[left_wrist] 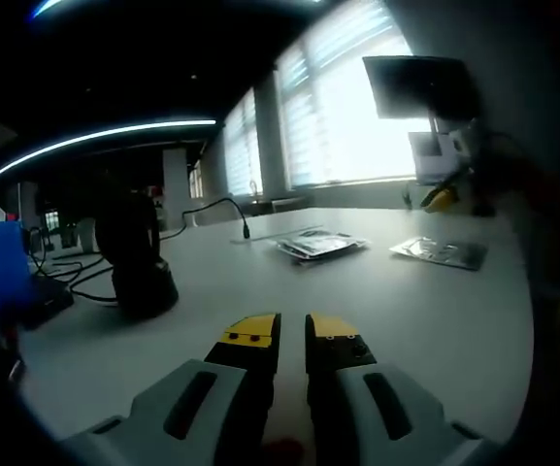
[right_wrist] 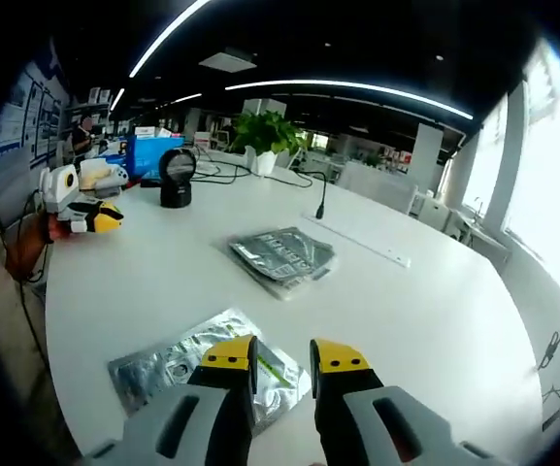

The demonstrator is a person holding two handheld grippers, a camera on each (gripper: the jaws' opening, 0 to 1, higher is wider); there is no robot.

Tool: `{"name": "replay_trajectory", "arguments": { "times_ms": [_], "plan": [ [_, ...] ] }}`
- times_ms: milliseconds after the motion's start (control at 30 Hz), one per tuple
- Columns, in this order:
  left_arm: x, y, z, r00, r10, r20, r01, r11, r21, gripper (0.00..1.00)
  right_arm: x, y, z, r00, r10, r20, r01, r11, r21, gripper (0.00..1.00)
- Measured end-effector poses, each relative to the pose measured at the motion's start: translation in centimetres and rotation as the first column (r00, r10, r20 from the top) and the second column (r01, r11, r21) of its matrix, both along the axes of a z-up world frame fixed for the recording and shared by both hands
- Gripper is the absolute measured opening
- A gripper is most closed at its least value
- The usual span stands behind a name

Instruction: Clip sheet goods on table flip sheet goods clip sheet goods scan sheet goods put sheet goods back to table

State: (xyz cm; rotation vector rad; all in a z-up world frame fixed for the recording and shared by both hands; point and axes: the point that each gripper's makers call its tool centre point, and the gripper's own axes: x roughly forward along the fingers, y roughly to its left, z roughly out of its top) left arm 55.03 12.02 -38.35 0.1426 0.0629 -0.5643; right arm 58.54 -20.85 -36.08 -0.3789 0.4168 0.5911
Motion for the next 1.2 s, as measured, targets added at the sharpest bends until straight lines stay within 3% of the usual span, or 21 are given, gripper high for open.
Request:
{"name": "replay_trajectory", "arguments": {
  "times_ms": [233,733,967,1200],
  "plan": [
    [-0.1,-0.1,0.1,1.0,0.001,0.001,-0.001,1.0,0.001,0.03,0.2,-0.1,-2.6,0.995,0.011,-0.095,-0.018,0.997,-0.076,0.24],
    [-0.2,-0.1,0.2,1.0,-0.001,0.002,0.001,1.0,-0.006,0.03,0.5,-0.6,-4.7,0.974,0.023,-0.224,-0.045,0.995,-0.092,0.3],
    [-0.1,-0.1,0.1,1.0,-0.005,-0.005,0.005,1.0,-0.008,0.03,0.9,-1.1,-5.9,0.951,0.001,-0.308,-0.015,0.999,-0.042,0.32],
    [0.0,-0.1,0.0,1.0,-0.003,-0.009,0.003,1.0,-0.004,0.03,1.2,-1.5,-6.2,0.95,-0.006,-0.311,0.001,1.0,-0.019,0.35]
  ]
}}
